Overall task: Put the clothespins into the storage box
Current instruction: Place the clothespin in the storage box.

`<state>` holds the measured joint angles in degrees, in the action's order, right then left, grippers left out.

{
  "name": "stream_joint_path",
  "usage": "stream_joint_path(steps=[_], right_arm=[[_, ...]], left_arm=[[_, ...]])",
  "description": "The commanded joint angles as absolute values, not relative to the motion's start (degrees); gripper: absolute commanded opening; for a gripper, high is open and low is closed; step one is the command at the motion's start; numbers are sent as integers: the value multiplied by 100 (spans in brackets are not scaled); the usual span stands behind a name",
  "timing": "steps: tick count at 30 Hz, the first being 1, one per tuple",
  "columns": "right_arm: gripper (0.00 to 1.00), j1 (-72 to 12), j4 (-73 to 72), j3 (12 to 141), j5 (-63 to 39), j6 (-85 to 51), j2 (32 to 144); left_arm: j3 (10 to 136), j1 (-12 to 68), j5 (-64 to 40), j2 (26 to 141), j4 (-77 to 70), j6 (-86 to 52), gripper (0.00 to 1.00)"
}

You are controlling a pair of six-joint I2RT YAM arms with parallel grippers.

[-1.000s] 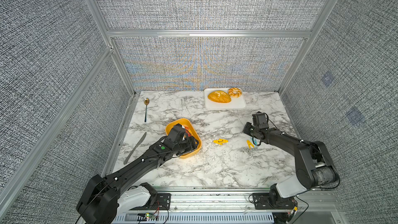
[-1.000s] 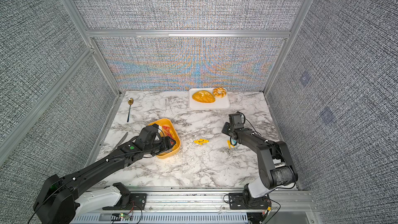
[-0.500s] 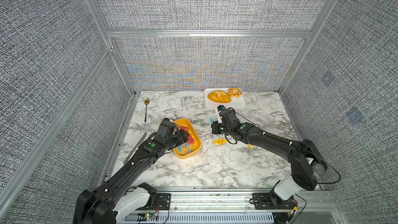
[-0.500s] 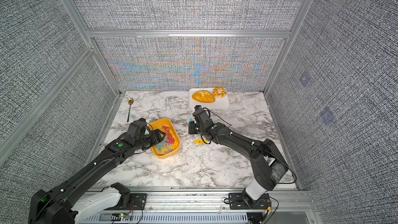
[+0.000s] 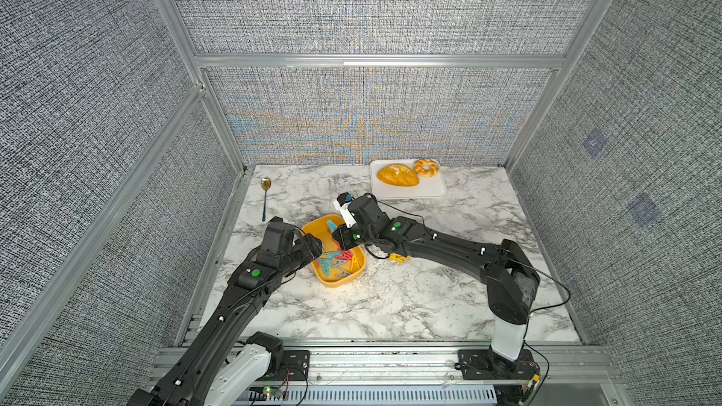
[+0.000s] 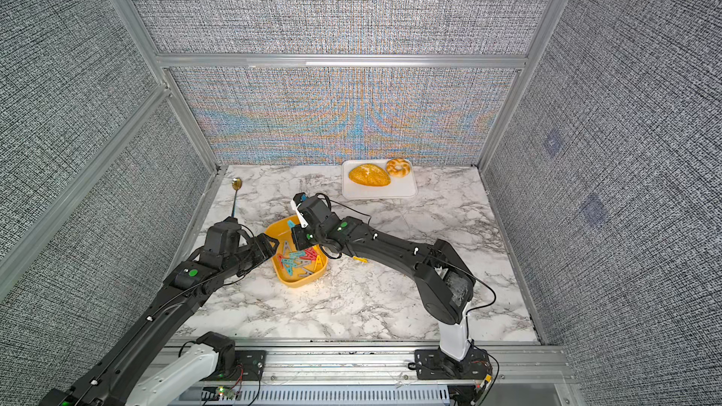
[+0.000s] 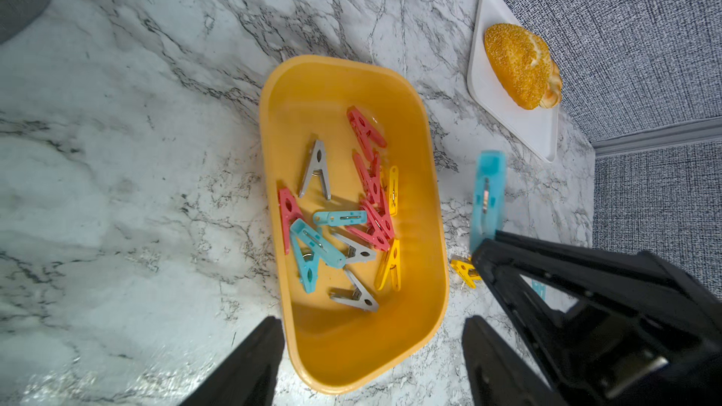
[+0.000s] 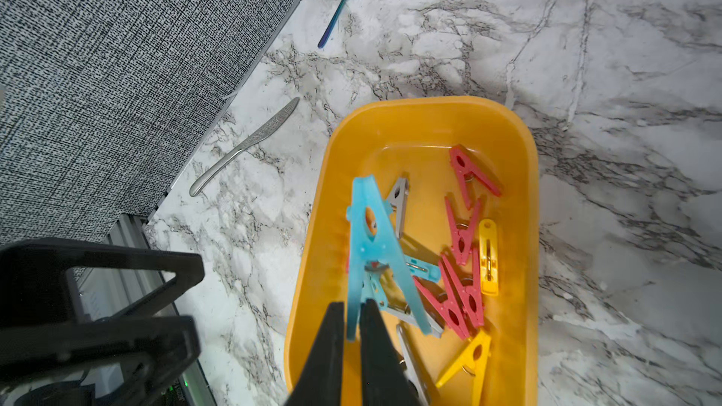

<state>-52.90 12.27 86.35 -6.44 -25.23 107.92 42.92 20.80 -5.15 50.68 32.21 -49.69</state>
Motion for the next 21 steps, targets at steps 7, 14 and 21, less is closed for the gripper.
stream_joint_path(steps=[7,14,21], right_arm=[[35,-5237,1098,7958,-345,-2152,10053],[32,-4632,1007,6348,129,-2556,8821],[31,-3498,1126,4926,600,-2823,7742]], left_arm=[[4121,2072,-1116,5051,3063,-4885,75],[4046,2549,-1064,5324,2739,-4998,73],[4060,3536,-659,5809,2099,-5313,73]])
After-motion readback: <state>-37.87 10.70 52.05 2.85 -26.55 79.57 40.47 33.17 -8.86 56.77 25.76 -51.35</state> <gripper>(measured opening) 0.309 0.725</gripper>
